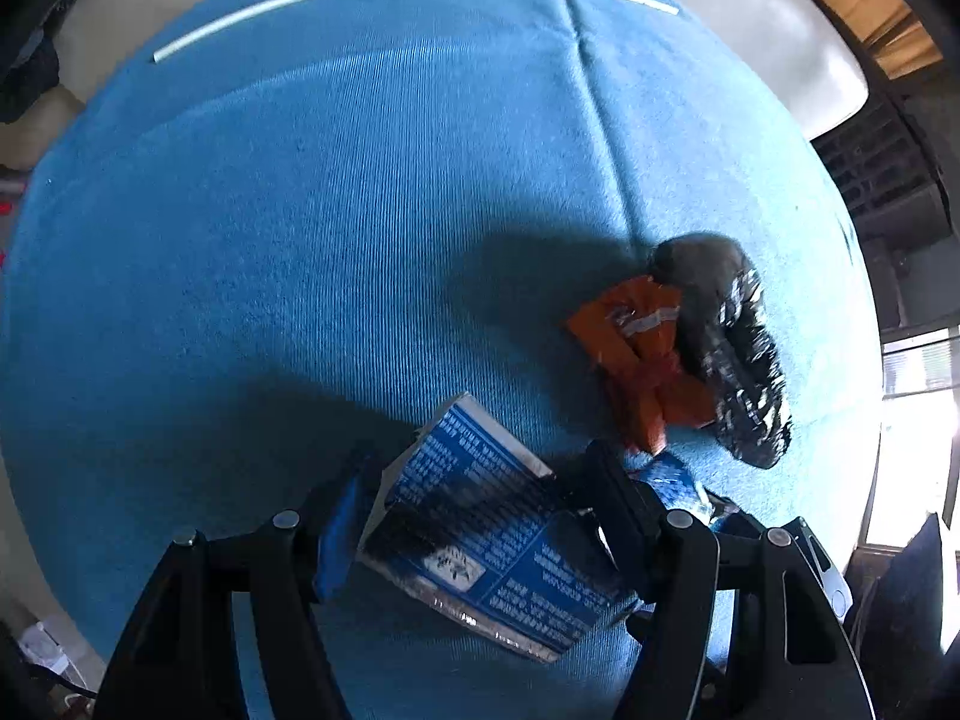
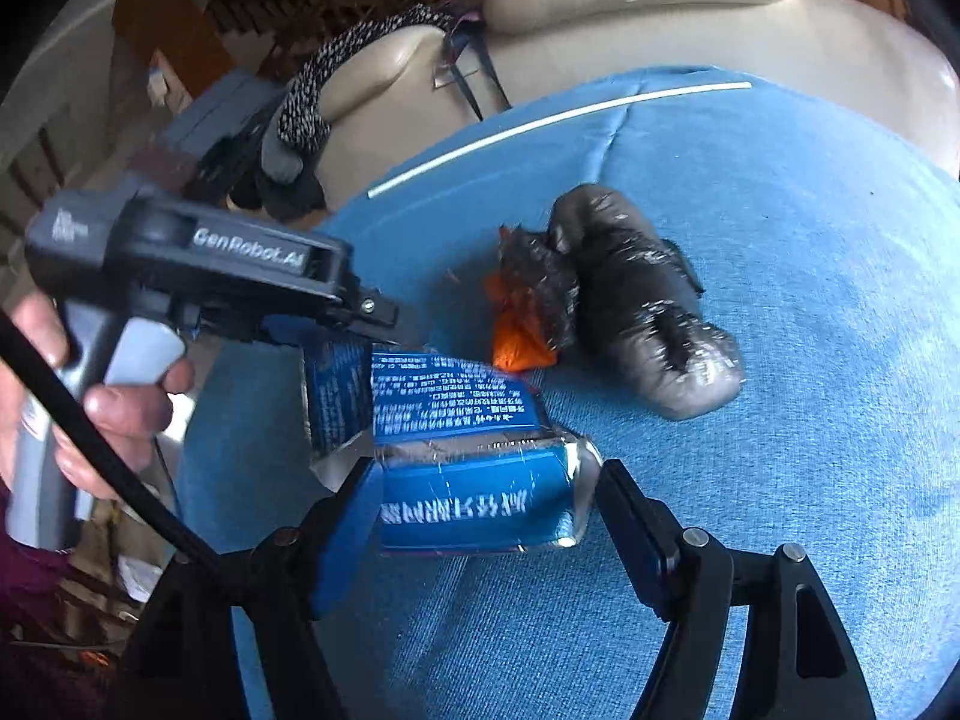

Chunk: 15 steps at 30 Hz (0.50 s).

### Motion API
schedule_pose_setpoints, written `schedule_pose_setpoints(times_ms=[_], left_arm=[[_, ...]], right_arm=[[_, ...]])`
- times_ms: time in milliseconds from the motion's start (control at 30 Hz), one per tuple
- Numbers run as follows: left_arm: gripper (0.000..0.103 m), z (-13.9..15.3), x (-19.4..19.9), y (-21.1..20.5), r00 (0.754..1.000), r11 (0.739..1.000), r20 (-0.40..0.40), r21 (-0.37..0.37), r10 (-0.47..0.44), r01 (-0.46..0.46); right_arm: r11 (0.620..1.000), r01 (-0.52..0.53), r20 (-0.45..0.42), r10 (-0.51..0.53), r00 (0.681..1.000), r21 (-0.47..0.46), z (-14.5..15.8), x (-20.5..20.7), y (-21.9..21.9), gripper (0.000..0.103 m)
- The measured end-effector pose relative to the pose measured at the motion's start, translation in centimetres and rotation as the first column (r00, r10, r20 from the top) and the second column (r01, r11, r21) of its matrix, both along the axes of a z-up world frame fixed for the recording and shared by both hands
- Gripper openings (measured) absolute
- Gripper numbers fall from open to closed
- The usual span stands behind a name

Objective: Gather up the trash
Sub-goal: 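Grasp the blue medicine box with the right tool while the left tool grasps the flattened blue box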

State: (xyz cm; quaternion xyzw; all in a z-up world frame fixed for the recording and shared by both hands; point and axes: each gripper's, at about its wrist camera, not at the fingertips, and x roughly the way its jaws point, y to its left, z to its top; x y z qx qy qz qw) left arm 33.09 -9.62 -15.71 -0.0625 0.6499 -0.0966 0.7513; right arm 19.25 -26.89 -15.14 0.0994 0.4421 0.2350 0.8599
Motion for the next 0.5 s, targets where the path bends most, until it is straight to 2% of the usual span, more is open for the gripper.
schedule_pose_setpoints(times_ms=[267, 400, 500], left_arm=[[0.07, -0.9, 0.4, 1.5, 1.0, 1.0, -0.003, -0.013, -0.014, 0.014], [0.055, -0.8, 0.0, 2.8, 0.997, 0.997, 0.021, -0.003, -0.073, 0.073], [0.053, -0.9, -0.4, 3.8, 0.991, 0.991, 0.024, 0.005, -0.133, 0.133]], right_arm=[[0.999, 0.004, 0.034, -0.003, 0.999, -0.038, -0.1, -0.7, 0.8, 0.077], [0.998, -0.006, 0.019, 0.007, 1.0, -0.057, -0.1, -1.4, 1.4, 0.077], [0.998, -0.013, -0.002, 0.013, 1.0, -0.067, 0.1, -1.6, 2.3, 0.077]])
